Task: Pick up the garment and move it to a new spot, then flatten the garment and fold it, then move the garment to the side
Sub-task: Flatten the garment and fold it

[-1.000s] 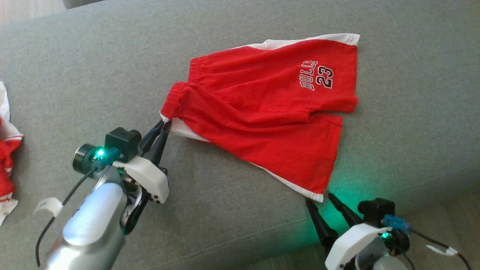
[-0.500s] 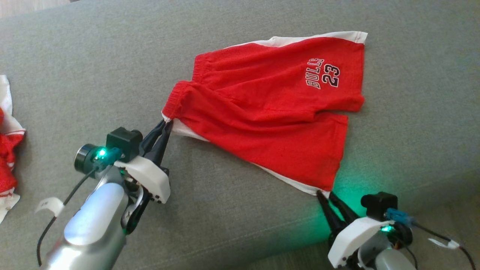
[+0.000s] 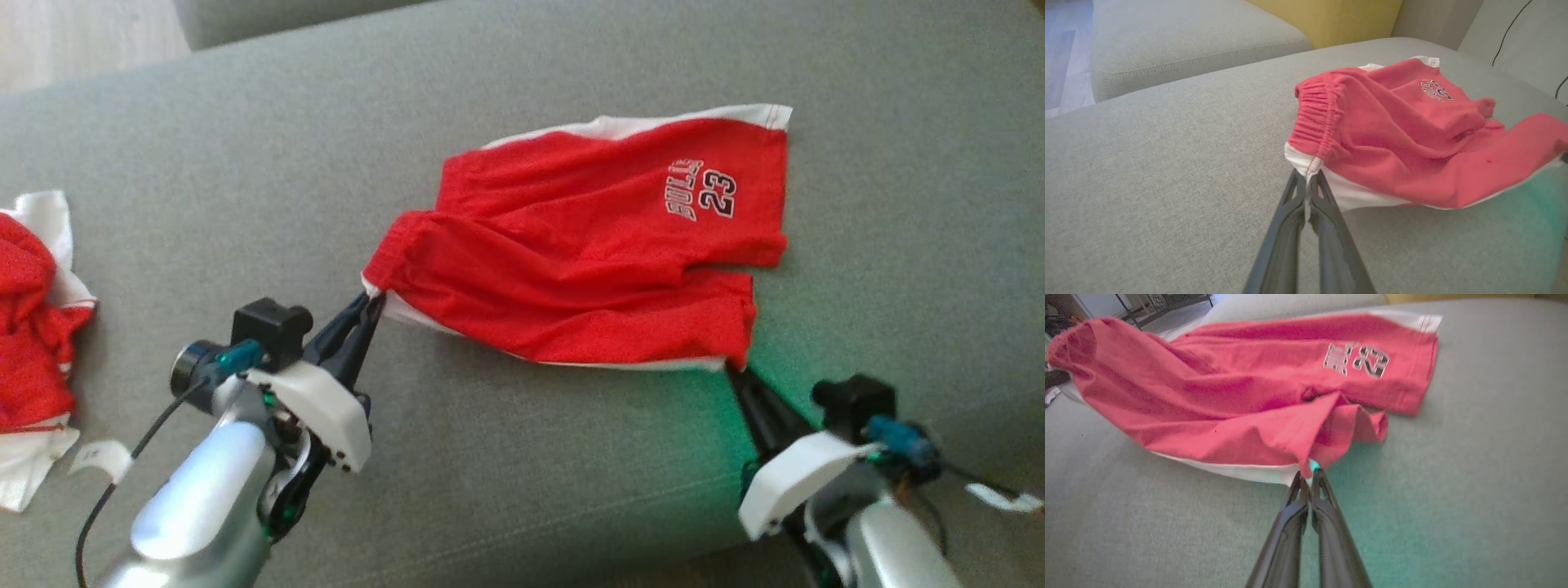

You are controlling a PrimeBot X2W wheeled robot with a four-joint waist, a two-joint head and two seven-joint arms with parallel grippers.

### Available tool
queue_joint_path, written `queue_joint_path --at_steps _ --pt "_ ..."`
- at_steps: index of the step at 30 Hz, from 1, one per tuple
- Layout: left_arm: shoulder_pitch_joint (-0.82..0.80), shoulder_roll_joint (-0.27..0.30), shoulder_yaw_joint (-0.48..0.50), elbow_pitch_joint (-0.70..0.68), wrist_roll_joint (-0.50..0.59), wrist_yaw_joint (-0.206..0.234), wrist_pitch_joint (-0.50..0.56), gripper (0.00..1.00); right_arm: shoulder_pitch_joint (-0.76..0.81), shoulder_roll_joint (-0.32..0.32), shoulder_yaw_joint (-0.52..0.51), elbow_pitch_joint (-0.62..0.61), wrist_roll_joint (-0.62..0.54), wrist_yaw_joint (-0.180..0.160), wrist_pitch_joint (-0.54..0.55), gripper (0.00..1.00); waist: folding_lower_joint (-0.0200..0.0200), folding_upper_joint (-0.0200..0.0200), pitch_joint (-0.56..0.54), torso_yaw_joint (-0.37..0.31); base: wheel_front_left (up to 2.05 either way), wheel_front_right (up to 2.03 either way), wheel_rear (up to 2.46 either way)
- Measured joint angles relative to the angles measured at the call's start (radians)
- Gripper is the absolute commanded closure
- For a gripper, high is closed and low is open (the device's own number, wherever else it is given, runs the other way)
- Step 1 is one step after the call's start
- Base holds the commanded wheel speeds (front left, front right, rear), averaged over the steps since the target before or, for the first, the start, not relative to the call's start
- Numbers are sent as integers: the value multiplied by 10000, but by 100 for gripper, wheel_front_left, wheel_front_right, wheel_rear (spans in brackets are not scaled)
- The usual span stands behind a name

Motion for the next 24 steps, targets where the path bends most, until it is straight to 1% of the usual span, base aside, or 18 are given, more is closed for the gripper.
queue_joint_path --at_steps 4,7,11,13,18,21,24 --pt "450 311 105 -865 -529 -84 426 100 -2 -21 -548 -1317 -508 0 416 100 0 0 -478 98 0 0 0" --pt "700 543 355 -1772 -1089 -84 859 100 -26 -209 -694 -2290 -652 0 798 100 -2 0 -859 194 0 0 0" --pt "944 602 851 -3229 -2119 -67 1526 100 -163 -541 -823 -3423 -640 0 1191 100 -2 0 -1342 351 0 0 0" --pt "1081 587 1114 -4031 -2755 46 1814 100 -445 -621 -917 -3933 -558 0 1331 100 -2 0 -1568 439 0 0 0" --pt "1211 512 1967 -5837 -3916 897 2359 100 -1414 -848 -1269 -5185 -560 0 1446 100 -2 0 -1903 720 0 0 0" --pt "1253 253 2431 -6683 -4635 1488 2646 100 -1731 -761 -1624 -5754 -445 0 1685 100 -2 0 -2045 864 0 0 0" --pt "1459 15 2849 -7442 -5252 2111 2832 100 -1729 -537 -1937 -6178 -207 0 2209 100 -2 0 -2156 975 0 0 0"
